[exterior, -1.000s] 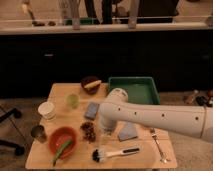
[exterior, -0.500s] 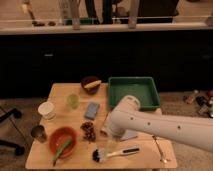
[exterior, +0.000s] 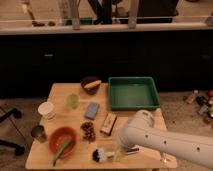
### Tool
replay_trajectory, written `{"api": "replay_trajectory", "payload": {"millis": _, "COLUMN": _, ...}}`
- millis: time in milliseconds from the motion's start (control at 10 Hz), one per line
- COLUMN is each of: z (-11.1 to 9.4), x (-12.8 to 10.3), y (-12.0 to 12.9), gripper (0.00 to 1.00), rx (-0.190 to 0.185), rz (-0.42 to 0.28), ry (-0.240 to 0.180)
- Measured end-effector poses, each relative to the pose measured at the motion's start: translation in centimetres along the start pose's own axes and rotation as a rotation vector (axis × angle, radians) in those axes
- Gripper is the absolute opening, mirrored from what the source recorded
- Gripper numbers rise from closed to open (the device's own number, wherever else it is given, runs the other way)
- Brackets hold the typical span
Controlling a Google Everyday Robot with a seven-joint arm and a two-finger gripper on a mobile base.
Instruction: Place brush in tray
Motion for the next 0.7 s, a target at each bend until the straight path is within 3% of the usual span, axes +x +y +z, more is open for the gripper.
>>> {"api": "replay_trajectory", "payload": {"millis": 200, "z": 1.4, "x": 0.4, "y": 0.5, "gripper": 0.8, "rx": -0.001, "rz": 0.007, "ry": 0.001}}
{"api": "replay_trajectory", "payload": {"millis": 700, "z": 4.8, "x": 1.4, "y": 1.1, "gripper": 0.8, "rx": -0.06, "rz": 0.032, "ry": 0.005}}
